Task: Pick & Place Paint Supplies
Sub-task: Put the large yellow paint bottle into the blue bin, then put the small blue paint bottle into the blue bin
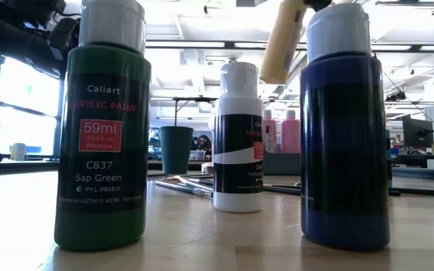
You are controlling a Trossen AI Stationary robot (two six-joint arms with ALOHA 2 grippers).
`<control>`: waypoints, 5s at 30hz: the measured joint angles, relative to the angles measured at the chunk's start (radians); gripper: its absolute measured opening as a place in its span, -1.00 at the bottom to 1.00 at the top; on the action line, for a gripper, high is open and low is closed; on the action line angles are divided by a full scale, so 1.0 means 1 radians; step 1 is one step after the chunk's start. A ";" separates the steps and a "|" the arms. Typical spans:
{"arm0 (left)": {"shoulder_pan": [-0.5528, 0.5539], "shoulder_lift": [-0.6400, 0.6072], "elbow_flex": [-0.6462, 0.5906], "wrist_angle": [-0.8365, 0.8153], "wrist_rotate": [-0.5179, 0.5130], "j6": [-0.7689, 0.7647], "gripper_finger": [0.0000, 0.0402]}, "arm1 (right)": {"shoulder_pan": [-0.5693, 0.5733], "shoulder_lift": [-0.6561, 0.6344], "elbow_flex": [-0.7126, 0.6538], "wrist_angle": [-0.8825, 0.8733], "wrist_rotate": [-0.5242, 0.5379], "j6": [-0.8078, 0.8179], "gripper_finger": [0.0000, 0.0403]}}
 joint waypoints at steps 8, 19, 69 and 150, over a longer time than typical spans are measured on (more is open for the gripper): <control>0.000 0.000 0.000 0.000 0.000 0.000 0.12 | -0.237 0.001 0.000 -0.003 -0.091 -0.029 -0.41; 0.000 0.000 0.000 0.000 -0.001 0.000 0.12 | -0.439 0.105 0.000 -0.034 -0.167 -0.054 -0.41; 0.000 0.000 0.000 -0.060 -0.005 -0.026 0.12 | -0.560 0.560 0.004 0.206 -0.276 -0.134 -0.37; 0.000 0.000 0.000 -0.052 0.002 -0.022 0.12 | -0.173 -0.011 0.000 -0.202 -0.246 -0.017 0.26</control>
